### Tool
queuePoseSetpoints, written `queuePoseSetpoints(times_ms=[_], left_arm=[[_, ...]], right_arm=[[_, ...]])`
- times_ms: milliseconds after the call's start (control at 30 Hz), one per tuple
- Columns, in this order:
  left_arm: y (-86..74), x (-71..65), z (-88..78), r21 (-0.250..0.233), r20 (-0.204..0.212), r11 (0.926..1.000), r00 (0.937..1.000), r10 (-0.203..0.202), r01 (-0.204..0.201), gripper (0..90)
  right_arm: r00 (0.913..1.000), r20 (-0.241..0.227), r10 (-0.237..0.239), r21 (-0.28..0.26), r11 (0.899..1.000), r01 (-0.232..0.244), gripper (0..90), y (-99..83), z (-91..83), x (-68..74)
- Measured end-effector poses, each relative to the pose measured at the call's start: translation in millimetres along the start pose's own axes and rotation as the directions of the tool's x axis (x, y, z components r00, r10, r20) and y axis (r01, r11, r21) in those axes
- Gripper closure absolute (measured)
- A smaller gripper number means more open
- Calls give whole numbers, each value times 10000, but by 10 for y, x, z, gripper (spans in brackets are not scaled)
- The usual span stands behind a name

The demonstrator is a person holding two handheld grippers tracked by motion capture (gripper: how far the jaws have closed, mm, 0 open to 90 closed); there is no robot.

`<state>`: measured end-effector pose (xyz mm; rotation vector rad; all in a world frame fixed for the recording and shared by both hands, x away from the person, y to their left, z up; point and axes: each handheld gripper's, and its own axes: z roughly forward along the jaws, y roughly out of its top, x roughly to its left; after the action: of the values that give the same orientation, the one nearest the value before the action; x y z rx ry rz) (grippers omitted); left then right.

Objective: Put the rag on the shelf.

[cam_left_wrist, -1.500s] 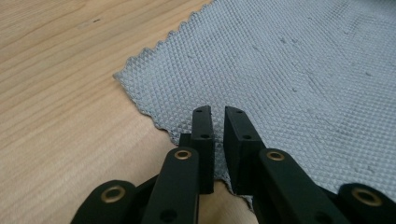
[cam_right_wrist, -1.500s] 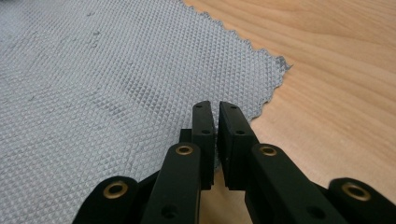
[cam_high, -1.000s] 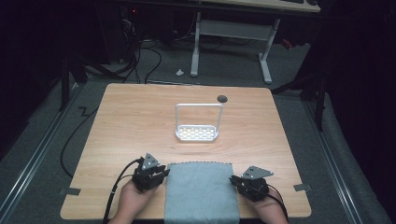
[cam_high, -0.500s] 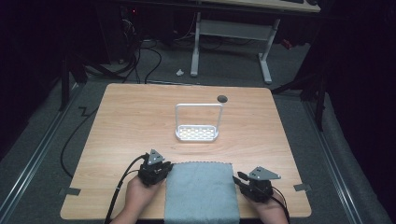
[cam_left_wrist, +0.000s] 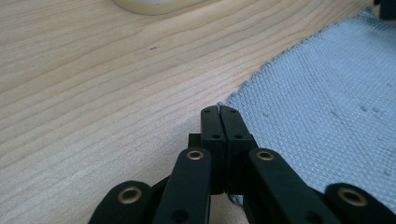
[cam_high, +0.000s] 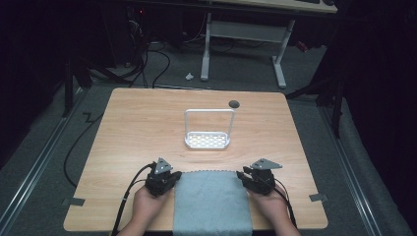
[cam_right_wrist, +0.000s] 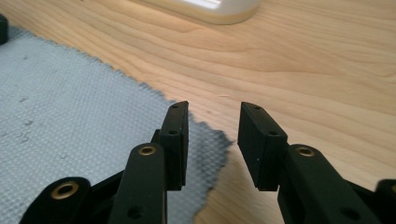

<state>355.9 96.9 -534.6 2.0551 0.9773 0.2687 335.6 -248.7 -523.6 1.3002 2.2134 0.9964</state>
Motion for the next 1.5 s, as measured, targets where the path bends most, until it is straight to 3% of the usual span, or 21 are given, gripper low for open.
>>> queuePoseSetpoints(times_ms=[233, 467, 633, 800, 933, 967, 1267, 1500], left_arm=[[-5, 13, -2, -23, 108, 9998, 9997, -206, 206, 893], [-6, 13, -3, -25, 110, 9998, 9997, -219, 219, 893], [-6, 19, -5, -19, 155, 9997, 9995, -259, 259, 893], [-16, -1, -32, -141, 67, 9999, 10000, -71, 72, 893], [-26, -33, -83, -593, 131, 9982, 9999, -30, 38, 893], [-26, -54, -104, -775, 119, 9970, 9999, 45, -36, 894], [-2, -131, -216, -1519, 191, 9884, 9998, 28, 2, 894], [55, -188, -367, -2385, 117, 9710, 9998, 180, -146, 894]], right_arm=[[9995, 60, -317, 226, 9992, 315, 654, -28, 38, 30], [9984, -115, -559, 171, 9983, 561, 765, -35, 36, 57], [9969, -272, -743, 227, 9969, 750, 890, -29, 38, 93], [9938, -238, -1085, 147, 9939, 1089, 897, -37, 27, 120], [9963, -269, -813, -424, 9959, 801, 896, -29, -59, 128], [9973, -305, -673, -771, 9949, 648, 896, -23, -111, 127], [9988, -195, -444, -1512, 9877, 410, 896, -29, -217, 106], [9995, -151, -291, -2247, 9741, 250, 895, 1, -347, 117]])
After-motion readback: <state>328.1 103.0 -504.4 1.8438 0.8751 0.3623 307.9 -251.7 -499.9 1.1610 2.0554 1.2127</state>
